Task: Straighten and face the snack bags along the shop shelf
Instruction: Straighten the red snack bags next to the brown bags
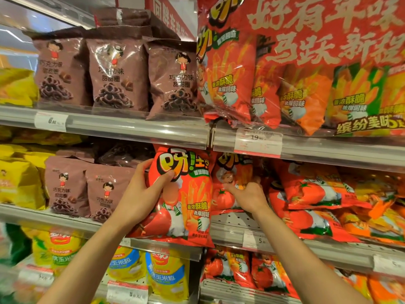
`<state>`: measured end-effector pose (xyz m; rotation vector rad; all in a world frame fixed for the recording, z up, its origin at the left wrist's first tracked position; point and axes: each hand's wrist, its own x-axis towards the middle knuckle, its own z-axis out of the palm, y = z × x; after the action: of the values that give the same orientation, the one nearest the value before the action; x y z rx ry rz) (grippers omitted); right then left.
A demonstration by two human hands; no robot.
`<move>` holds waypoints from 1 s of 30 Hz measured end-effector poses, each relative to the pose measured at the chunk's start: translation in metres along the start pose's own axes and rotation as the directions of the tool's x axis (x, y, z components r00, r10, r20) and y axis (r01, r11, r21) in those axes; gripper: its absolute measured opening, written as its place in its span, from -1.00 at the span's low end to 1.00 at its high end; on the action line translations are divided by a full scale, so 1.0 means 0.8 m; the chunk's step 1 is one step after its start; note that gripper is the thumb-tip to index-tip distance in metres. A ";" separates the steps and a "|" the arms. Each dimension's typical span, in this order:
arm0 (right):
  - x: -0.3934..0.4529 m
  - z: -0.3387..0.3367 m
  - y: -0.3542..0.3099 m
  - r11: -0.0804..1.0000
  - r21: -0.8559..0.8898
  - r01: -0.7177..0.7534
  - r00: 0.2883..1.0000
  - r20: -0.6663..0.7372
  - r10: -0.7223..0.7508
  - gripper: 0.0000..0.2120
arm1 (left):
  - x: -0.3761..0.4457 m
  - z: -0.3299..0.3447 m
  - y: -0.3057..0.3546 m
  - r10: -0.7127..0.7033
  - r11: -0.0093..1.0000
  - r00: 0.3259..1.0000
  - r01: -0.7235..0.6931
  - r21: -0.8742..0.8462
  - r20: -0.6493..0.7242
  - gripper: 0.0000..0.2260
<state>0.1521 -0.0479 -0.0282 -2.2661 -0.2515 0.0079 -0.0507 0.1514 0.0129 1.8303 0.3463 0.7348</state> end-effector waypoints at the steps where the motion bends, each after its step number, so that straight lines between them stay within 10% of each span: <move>1: 0.002 -0.001 -0.003 0.999 0.038 0.013 1.000 -0.028 -0.012 -0.52 | 0.000 0.003 0.001 0.006 1.000 1.000 -0.006 -0.003 -0.001 -0.44; 5: 0.004 0.003 -0.012 0.971 0.192 0.140 0.970 -0.221 -0.096 -0.26 | -0.002 0.007 0.002 0.011 1.000 1.000 -0.012 -0.025 -0.005 -0.41; 13: 0.026 0.008 0.000 0.973 0.229 -0.005 0.995 -0.096 0.028 -0.23 | -0.002 0.008 -0.005 0.012 1.000 1.000 -0.012 -0.017 -0.008 -0.35; 24: -0.038 -0.043 0.005 0.901 0.386 0.200 0.980 -0.064 -0.190 -0.84 | 0.006 0.063 -0.008 0.033 0.998 0.999 -0.034 -0.053 -0.003 -0.37; 30: -0.063 -0.037 0.002 0.901 0.416 0.125 0.979 0.095 -0.180 -0.39 | 0.012 0.119 0.010 0.056 0.998 0.998 -0.054 0.032 -0.042 -0.42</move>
<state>0.1060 -0.0807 -0.0140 -1.8244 -0.4539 0.1176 0.0159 0.0831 0.0017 1.8616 0.3380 0.8114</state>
